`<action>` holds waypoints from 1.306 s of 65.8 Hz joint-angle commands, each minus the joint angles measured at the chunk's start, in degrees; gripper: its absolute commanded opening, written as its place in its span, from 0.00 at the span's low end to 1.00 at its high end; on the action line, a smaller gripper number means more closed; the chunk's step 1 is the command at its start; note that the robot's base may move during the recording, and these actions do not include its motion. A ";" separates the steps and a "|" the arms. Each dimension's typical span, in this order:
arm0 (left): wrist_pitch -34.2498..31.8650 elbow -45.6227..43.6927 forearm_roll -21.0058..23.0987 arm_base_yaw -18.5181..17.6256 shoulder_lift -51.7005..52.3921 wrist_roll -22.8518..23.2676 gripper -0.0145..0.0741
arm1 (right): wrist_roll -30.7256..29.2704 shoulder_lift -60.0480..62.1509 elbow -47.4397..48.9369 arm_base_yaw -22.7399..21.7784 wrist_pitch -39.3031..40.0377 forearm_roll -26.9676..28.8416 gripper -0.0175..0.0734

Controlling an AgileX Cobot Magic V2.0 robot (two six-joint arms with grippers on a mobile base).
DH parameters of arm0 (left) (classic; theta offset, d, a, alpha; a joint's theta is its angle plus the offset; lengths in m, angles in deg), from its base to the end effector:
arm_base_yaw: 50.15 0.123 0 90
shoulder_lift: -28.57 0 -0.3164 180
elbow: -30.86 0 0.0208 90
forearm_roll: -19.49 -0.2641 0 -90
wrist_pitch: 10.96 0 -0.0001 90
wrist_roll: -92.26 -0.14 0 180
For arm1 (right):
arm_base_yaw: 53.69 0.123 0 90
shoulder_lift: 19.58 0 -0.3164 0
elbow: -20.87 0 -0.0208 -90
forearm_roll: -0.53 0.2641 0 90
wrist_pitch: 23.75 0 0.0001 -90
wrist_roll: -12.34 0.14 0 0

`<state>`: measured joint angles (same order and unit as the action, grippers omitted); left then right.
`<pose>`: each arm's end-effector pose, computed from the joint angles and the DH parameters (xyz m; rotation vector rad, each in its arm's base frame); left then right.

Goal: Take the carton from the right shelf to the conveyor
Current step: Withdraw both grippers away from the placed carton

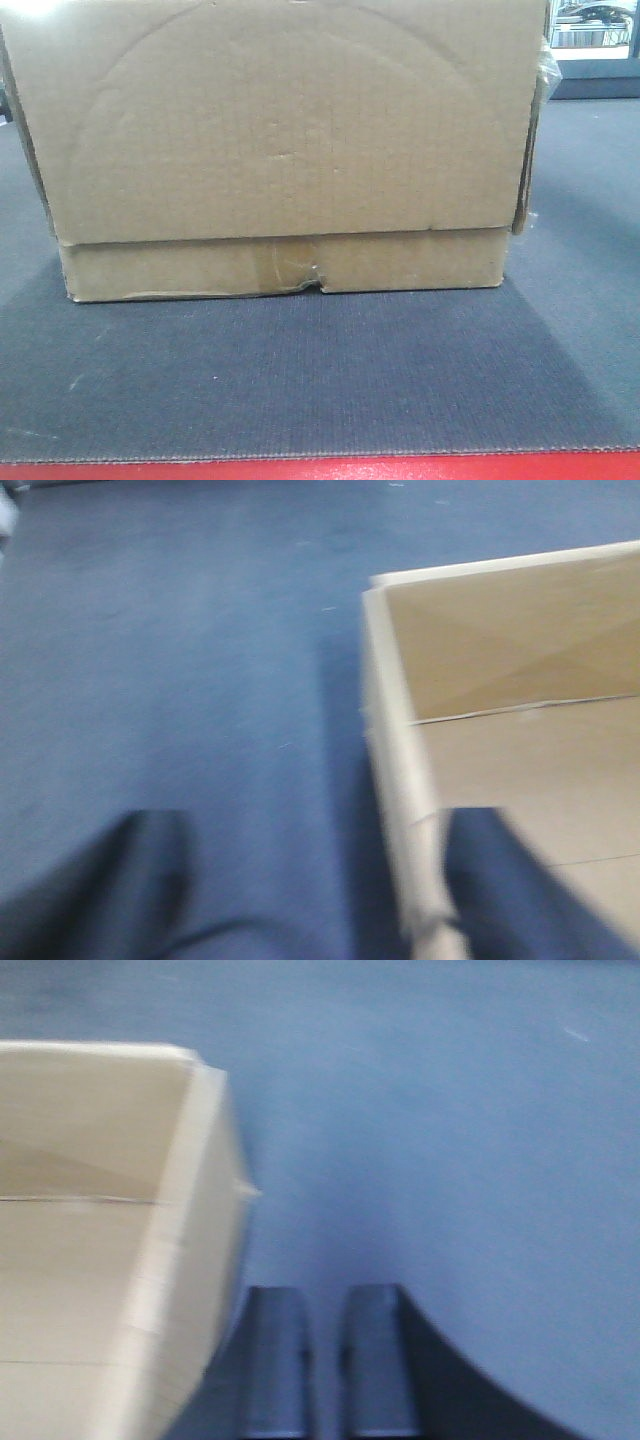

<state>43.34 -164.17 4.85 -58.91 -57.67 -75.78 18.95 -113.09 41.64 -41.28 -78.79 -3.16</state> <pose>0.3358 -0.0226 0.4656 -0.0145 2.1620 0.1037 0.3687 0.0736 0.4514 -0.1251 2.2266 0.1026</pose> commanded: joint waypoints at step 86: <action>-34.26 66.78 3.00 13.68 66.27 -1.34 0.17 | -1.52 75.80 -78.22 -4.45 44.38 -0.86 0.13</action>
<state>10.38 -97.49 7.62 -45.48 7.87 -76.95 17.89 -39.88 -36.20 -45.45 -34.15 -3.56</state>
